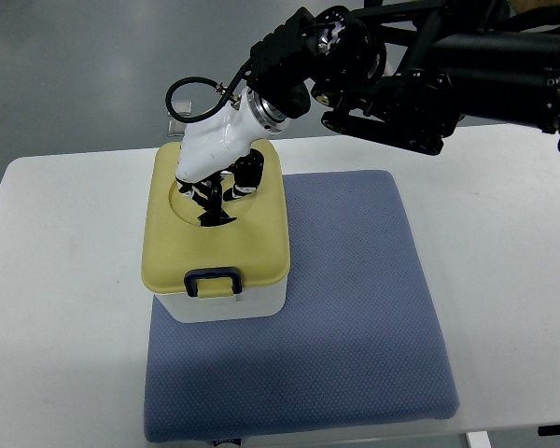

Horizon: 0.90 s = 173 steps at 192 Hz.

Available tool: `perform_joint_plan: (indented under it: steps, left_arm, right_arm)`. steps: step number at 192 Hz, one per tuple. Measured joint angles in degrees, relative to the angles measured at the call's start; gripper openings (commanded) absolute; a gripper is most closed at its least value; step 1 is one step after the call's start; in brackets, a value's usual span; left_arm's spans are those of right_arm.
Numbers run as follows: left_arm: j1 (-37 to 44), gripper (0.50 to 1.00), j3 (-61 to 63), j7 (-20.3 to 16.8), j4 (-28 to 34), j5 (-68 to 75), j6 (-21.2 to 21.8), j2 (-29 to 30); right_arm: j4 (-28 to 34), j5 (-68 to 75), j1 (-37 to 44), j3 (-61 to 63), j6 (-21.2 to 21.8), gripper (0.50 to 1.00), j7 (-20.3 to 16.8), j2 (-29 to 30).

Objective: Open white storage box with right hand
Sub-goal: 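Lower the right hand and close fingers around the black lid handle, then lift the yellow lid upward off the white box with the right hand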

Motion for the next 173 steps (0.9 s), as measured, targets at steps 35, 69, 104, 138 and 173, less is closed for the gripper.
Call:
perform_joint_plan:
  steps: [35, 69, 104, 138, 173]
  left_arm:
    - [0.00, 1.000, 0.00, 0.00, 0.14, 0.00, 0.00, 0.00]
    - [0.00, 1.000, 0.00, 0.00, 0.15, 0.00, 0.00, 0.00]
    - [0.00, 1.000, 0.00, 0.00, 0.15, 0.00, 0.00, 0.00]
    - [0.00, 1.000, 0.00, -0.01, 0.15, 0.00, -0.02, 0.00]
    - [0.00, 1.000, 0.00, -0.01, 0.15, 0.00, -0.02, 0.00]
  right_arm:
    - [0.00, -0.01, 0.00, -0.19, -1.01, 0.500, 0.00, 0.00]
    - [0.00, -0.01, 0.08, -0.78, -3.05, 0.500, 0.00, 0.00]
    - [0.00, -0.01, 0.40, -0.80, -5.31, 0.500, 0.00, 0.00]
    - [-0.07, -0.01, 1.53, -0.56, -7.63, 0.500, 0.00, 0.00]
    - [-0.17, 0.20, 2.21, 0.00, -10.45, 0.500, 0.00, 0.00]
